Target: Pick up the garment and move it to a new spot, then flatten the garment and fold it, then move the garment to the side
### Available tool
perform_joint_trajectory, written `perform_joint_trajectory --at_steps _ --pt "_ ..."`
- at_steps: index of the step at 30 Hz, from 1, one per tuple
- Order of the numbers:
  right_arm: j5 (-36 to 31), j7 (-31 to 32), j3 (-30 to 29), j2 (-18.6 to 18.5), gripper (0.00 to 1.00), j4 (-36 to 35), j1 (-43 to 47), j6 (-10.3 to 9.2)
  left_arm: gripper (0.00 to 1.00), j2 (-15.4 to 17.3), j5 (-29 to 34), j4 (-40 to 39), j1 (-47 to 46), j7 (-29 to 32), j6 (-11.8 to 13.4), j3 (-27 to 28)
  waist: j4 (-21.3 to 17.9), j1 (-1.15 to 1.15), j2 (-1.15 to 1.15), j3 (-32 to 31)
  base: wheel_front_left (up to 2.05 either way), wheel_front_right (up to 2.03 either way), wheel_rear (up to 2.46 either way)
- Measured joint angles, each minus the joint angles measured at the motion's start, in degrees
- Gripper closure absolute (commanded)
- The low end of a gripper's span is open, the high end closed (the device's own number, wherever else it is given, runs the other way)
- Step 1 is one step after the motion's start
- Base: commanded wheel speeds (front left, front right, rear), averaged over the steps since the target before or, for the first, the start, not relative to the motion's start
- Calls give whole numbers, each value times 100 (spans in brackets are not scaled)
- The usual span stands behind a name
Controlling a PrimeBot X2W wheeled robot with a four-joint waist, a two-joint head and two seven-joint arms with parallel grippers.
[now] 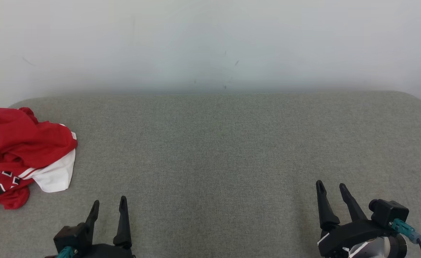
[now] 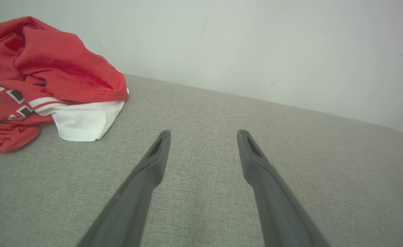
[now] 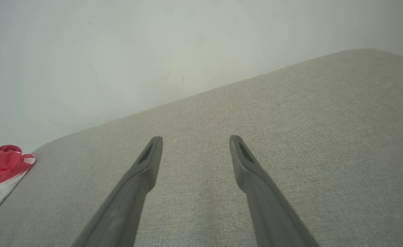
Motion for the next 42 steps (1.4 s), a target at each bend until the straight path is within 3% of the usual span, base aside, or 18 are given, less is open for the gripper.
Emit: perform_joint_trajectory --at_steps 28,42 --pt "-1224 -263 78 -8 0 84 83 15 0 94 1146 1 4 -350 192 -186 -1 0 0 -43 0 0 0" --pt "-1553 -405 175 -11 0 154 80 15 0 -65 1247 135 17 -512 -58 23 10 0 0 -75 0 0 0"
